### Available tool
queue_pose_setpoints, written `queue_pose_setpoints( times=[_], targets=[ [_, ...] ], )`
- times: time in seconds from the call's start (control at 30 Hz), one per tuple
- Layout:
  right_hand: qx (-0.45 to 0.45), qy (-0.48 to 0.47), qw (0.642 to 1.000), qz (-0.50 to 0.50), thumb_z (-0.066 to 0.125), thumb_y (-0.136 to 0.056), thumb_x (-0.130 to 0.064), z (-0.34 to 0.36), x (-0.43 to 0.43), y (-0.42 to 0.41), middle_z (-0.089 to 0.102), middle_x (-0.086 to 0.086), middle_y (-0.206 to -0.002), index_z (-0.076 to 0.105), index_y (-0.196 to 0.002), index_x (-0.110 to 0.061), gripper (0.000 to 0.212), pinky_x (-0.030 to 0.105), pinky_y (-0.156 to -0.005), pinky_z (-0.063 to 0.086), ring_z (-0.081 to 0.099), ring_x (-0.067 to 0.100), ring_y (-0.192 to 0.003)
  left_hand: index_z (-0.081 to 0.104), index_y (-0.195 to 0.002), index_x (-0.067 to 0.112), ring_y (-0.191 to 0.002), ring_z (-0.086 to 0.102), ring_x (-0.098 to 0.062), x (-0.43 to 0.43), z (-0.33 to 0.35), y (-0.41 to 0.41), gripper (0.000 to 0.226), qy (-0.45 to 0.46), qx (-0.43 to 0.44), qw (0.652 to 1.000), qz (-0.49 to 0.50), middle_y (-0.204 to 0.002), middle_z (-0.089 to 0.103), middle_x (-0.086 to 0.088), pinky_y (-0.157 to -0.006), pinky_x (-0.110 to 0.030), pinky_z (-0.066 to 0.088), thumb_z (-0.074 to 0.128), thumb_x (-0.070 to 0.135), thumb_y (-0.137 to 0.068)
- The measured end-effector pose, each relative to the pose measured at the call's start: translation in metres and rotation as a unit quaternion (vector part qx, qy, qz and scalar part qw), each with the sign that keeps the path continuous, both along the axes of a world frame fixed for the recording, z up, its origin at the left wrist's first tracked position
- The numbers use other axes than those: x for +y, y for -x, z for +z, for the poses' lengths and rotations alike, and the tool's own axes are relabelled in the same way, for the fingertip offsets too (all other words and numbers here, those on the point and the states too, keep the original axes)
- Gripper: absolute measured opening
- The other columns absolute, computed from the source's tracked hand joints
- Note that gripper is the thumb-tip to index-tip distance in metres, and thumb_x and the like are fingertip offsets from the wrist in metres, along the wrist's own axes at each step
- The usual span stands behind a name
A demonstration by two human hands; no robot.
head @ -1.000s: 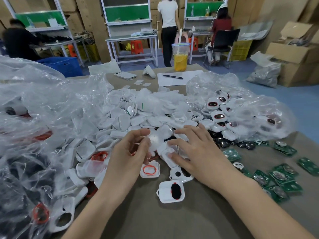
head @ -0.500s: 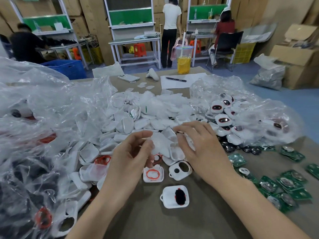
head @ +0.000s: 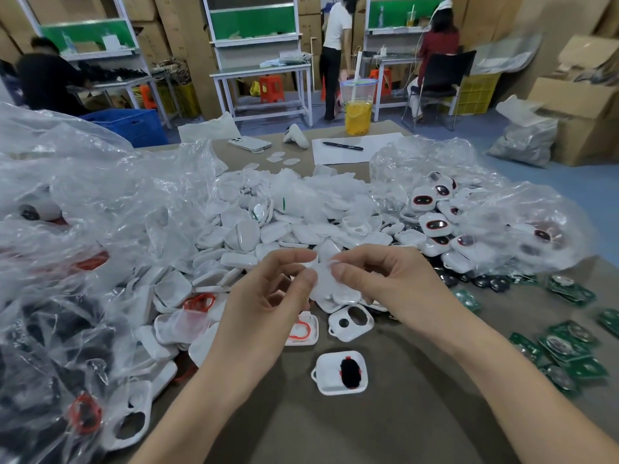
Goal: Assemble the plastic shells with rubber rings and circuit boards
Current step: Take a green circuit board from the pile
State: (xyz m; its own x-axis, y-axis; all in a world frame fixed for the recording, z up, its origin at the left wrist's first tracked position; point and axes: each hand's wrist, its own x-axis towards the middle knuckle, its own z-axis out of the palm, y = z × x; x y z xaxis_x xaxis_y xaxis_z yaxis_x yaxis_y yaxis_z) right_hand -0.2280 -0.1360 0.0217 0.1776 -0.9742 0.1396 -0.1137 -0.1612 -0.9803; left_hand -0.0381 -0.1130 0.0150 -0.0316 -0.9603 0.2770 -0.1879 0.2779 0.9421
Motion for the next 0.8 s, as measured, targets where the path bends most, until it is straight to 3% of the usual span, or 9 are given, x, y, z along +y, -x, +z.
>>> queue_pose_setpoints(
  times=[0.13,0.27,0.47,0.6,0.8],
  targets=[
    [-0.014,-0.046,0.999,0.025,0.079,-0.076,-0.041,0.0028,0.0006,0.0014,0.076,0.002,-0.086,0.08,-0.092,-0.031,0.019,0.026,-0.068,0.055,0.065,0.015,-0.064,0.069,-0.097,0.046,-0.064,0.067,-0.008,0.0004,0.0018,0.0008,0.021,0.007,0.015,1.0,0.008,-0.084,0.072,0.011,-0.061,-0.013,0.05,0.066,0.025,-0.094],
    [-0.061,-0.066,0.995,0.047,0.075,-0.083,-0.03,0.0035,0.001,0.003,0.075,0.001,-0.082,0.08,-0.097,-0.026,0.015,0.021,-0.065,0.056,0.065,0.015,-0.062,0.07,-0.099,0.042,-0.062,0.063,-0.007,0.0013,0.0031,0.0001,0.021,0.014,0.026,1.0,0.0,-0.082,0.072,0.008,-0.061,-0.014,0.05,0.064,0.022,-0.096],
    [-0.143,-0.102,0.981,0.084,0.075,-0.077,-0.029,0.0043,0.0015,0.0018,0.073,0.002,-0.084,0.08,-0.103,-0.018,0.029,0.02,-0.064,0.055,0.064,0.011,-0.071,0.072,-0.099,0.028,-0.059,0.061,-0.012,0.0023,0.0055,0.0002,0.01,0.017,0.055,0.998,-0.018,-0.07,0.068,-0.003,-0.059,-0.021,0.053,0.067,0.023,-0.092],
    [-0.131,-0.098,0.982,0.099,0.079,-0.076,-0.039,0.0038,0.0022,-0.0003,0.072,0.001,-0.084,0.079,-0.105,-0.019,0.036,0.021,-0.062,0.054,0.063,0.011,-0.071,0.073,-0.098,0.026,-0.059,0.06,-0.011,0.0026,0.0074,-0.0002,0.016,0.019,0.06,0.998,-0.018,-0.067,0.066,-0.001,-0.059,-0.021,0.052,0.069,0.032,-0.084],
    [-0.1,-0.085,0.988,0.087,0.077,-0.08,-0.031,0.0017,0.0027,-0.0009,0.071,0.001,-0.08,0.08,-0.098,-0.018,0.023,0.019,-0.061,0.052,0.061,0.009,-0.069,0.073,-0.094,0.032,-0.06,0.059,-0.01,0.0046,0.0061,0.0006,0.013,0.01,0.056,0.998,-0.038,-0.068,0.065,0.002,-0.059,-0.019,0.051,0.07,0.035,-0.081]
  ],
)
